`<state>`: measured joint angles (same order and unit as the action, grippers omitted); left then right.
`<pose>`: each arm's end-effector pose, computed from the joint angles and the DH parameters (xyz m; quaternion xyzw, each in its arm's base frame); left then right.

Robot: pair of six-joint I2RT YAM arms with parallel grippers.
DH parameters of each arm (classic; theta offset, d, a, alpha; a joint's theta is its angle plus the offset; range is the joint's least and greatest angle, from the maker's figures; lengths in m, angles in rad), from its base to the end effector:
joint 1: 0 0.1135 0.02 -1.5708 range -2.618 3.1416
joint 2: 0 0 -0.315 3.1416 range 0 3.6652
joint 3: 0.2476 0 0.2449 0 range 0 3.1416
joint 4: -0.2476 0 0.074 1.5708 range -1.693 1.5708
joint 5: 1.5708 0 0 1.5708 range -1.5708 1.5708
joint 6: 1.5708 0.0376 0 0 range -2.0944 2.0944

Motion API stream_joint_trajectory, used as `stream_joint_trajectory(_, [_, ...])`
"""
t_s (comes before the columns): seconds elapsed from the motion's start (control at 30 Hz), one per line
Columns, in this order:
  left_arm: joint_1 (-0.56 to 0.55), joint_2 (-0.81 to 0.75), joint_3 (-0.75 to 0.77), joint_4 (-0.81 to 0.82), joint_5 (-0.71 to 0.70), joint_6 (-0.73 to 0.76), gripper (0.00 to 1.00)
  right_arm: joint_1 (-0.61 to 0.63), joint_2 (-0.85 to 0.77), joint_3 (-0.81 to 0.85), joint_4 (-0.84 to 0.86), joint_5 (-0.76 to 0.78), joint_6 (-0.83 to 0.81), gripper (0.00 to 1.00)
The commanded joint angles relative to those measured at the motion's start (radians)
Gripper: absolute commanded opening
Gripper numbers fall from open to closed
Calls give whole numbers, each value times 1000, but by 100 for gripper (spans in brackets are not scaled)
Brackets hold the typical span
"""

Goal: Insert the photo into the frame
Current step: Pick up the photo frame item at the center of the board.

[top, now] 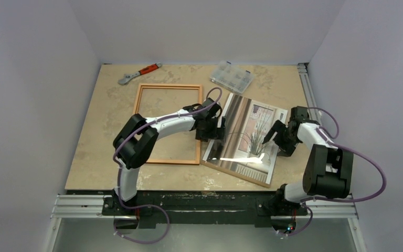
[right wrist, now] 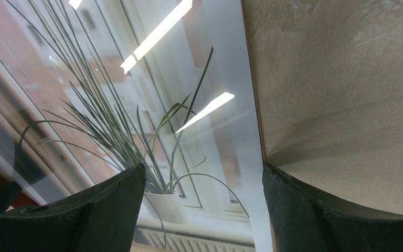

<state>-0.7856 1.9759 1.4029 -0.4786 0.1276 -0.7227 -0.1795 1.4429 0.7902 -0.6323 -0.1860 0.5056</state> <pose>0.3016 -0.3085 0.2281 0.0467 0.9635 -0.2203 0.1445 0.2336 -0.0353 0.2230 0.3186 0.9327 0.1137 0.1250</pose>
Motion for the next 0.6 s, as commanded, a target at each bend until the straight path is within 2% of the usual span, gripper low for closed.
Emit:
stream_joint_trajectory(0.0, [5,44,51,18,24,-17,84,39,28,-28,62,-73,-23,79])
stream_joint_trajectory(0.27, [-5,-8,2,68,39,-49,69,79,8,-46,67,-54,-21,76])
stream_joint_trajectory(0.57, [-56,-150,-1,5,-48,-48,70,87,24,-50,74,-48,-28,76])
